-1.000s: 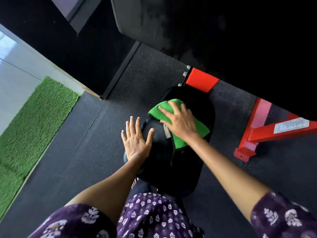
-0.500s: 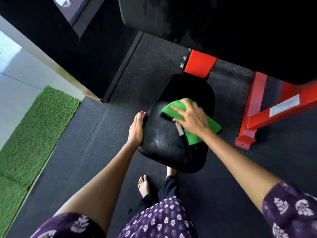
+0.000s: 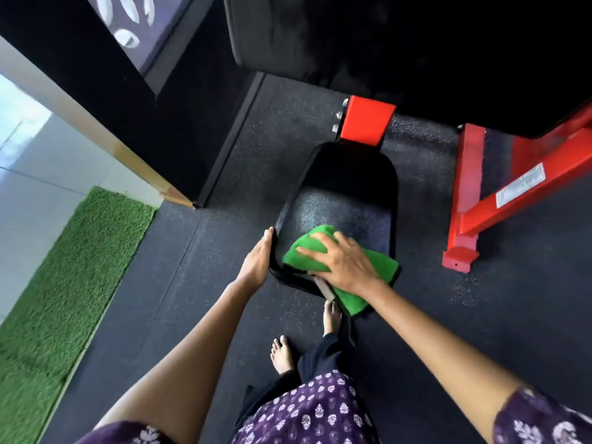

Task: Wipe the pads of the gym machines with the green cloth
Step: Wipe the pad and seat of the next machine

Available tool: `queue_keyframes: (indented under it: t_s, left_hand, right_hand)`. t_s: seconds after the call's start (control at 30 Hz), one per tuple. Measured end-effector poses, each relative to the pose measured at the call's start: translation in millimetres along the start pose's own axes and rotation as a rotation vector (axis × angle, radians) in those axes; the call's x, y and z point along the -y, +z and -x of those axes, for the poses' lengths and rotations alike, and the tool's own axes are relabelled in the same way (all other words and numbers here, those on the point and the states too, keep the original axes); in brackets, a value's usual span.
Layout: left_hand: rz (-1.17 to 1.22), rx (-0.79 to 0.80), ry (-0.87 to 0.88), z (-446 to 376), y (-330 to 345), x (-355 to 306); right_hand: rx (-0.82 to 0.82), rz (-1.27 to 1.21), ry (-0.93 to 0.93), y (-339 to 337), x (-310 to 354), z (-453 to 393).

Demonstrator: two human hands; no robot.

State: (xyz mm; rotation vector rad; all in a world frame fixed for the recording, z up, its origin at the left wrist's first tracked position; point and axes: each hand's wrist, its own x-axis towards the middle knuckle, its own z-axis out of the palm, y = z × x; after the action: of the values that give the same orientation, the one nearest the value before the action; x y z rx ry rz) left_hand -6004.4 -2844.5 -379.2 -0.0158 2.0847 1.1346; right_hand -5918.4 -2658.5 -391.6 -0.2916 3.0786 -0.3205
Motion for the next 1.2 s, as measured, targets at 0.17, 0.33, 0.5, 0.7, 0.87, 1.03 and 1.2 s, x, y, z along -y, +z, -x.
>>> queue_keyframes:
  t_s: [0.17,0.33,0.5,0.7,0.87,1.03,1.2]
  left_hand:
    - [-0.591,0.149,0.054,1,0,3]
    - [-0.083,0.119,0.001,7,4,-6]
    - [-0.110,0.153,-0.030,0,-6,-4]
    - [-0.592,0.000,0.208,-6,24,-13]
    - [-0.718,-0.084,0.448,-20,56,-33]
    - [-0.829,0.011,0.541,-32,81,-49]
    - [-0.889,0.002,0.582,-47,106,-62]
  right_hand:
    - [0.005,-0.022,0.629,-13,-12,-25]
    - [-0.011,-0.036,0.307,4,43,-19]
    - [-0.042,0.024,0.096,-3,-8,33]
    - [-0.068,-0.122,0.920,-15,-21,-5]
    - [-0.057,0.045,0.420,5,-6,45]
    - [-0.066,-0.327,0.893,1,-60,35]
    - [-0.174,-0.376,0.893,5,-64,25]
